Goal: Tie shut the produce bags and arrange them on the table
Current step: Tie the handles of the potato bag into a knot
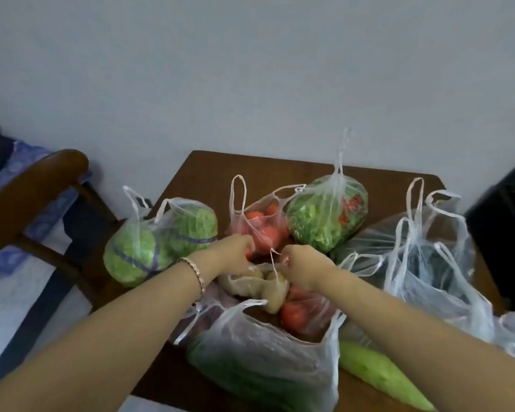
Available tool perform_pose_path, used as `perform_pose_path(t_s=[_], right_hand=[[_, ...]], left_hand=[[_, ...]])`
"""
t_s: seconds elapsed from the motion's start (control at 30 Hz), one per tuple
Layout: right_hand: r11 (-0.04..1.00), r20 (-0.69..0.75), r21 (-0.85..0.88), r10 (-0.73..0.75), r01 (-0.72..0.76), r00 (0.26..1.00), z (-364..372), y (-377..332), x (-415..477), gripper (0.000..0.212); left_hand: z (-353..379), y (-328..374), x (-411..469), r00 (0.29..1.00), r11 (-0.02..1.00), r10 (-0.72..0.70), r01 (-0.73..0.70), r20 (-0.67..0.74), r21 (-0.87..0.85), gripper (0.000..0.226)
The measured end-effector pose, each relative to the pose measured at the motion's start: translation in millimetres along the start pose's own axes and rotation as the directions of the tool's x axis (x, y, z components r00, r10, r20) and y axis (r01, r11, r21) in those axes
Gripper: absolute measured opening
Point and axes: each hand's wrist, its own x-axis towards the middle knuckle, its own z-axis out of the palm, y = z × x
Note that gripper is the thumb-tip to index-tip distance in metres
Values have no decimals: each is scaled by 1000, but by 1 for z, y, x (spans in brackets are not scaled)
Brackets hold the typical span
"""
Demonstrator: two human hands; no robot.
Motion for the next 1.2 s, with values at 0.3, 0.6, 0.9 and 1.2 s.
perform_pose_path(t_s=[0.3,0.6,0.9,1.2], right_hand=[[955,-81,210,228,-207,970,65,-12,31,31],[736,-317,653,480,-178,818,64,-33,5,23],[595,-424,799,458,85,781,81,-37,7,13],[355,-196,934,430,35,881,80,-27,29,23]], left_hand=[[12,-33,5,988,971,153,-156,29,181,20],[-6,-72,8,932,973,231,-215,-278,87,24],[-1,-61,9,990,555,-33,-94,-134,-826,15],[49,-39,7,965,601,34,-229,-261,-766,26]])
